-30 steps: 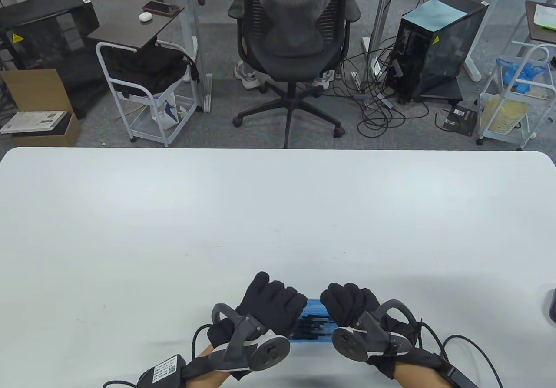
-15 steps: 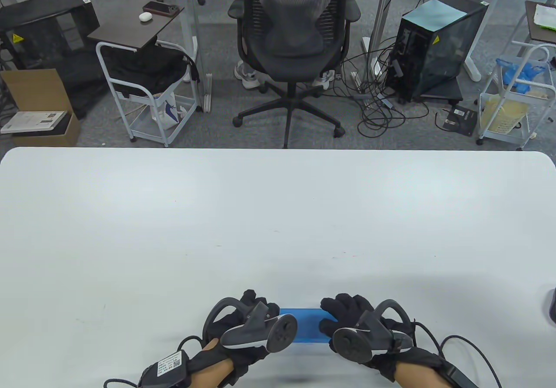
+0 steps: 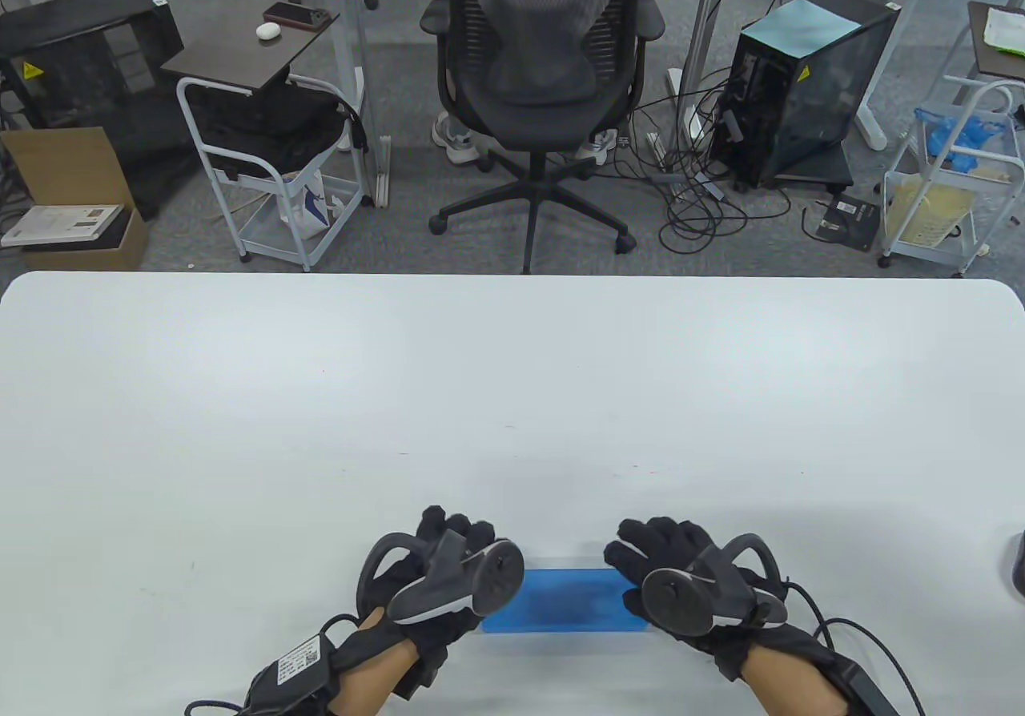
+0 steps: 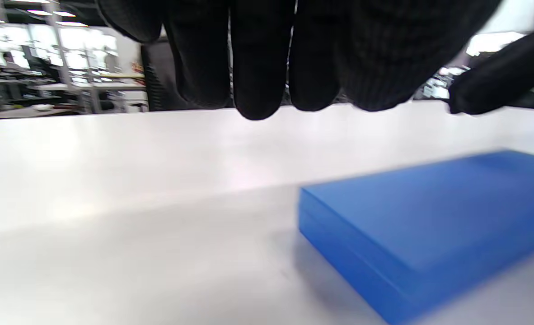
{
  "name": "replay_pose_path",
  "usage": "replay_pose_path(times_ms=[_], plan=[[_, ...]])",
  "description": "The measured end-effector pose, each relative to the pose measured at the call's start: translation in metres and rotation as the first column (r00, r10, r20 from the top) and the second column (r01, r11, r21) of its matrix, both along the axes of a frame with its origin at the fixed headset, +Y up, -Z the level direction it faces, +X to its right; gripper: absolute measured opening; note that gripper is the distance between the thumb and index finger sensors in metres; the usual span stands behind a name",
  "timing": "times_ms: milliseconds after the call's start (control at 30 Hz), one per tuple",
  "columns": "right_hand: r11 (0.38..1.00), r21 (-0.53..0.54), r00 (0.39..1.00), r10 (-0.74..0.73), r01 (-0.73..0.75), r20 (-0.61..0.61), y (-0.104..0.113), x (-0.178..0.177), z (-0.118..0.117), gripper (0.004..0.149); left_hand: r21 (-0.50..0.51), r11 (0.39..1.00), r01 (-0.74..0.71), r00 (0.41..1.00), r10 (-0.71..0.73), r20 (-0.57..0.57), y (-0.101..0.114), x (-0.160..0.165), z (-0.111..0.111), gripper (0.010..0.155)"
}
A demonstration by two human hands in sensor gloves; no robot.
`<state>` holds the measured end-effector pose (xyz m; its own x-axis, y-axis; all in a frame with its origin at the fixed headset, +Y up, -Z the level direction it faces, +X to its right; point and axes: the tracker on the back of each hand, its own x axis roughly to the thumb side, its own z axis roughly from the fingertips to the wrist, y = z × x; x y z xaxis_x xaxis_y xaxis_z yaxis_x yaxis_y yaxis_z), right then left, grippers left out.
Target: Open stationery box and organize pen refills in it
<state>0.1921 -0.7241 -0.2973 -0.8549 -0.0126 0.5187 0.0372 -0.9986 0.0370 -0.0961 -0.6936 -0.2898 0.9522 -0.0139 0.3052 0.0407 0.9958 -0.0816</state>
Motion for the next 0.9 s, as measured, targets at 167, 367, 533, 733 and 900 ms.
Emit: replay_pose_path(times_ms=[167,367,533,733,900], plan=[[0.999,-0.028,0.976,-0.02,0.027,0.218,-0.005,0.042,-0.027,0.075,0.029,0.999,-0.037,0.977,0.042,-0.209,0.004,-0.04,-0.021,0.072],[0.995,0.002,0.931,-0.094,0.1,0.352,-0.007,0.072,-0.039,0.079,0.018,0.993,-0.119,0.921,0.117,-0.372,-0.001,-0.078,-0.041,0.076],[0.986,-0.004,0.897,-0.152,0.168,0.416,-0.008,0.089,-0.043,0.08,-0.016,0.991,-0.13,0.901,0.111,-0.42,-0.007,-0.091,-0.048,0.075],[0.968,-0.025,0.874,-0.213,0.248,0.437,-0.01,0.097,-0.045,0.08,-0.022,0.991,-0.129,0.901,0.108,-0.419,-0.008,-0.09,-0.046,0.076],[0.964,-0.038,0.874,-0.223,0.264,0.432,-0.01,0.096,-0.045,0.08,-0.029,0.994,-0.11,0.906,0.088,-0.413,-0.01,-0.088,-0.046,0.076]])
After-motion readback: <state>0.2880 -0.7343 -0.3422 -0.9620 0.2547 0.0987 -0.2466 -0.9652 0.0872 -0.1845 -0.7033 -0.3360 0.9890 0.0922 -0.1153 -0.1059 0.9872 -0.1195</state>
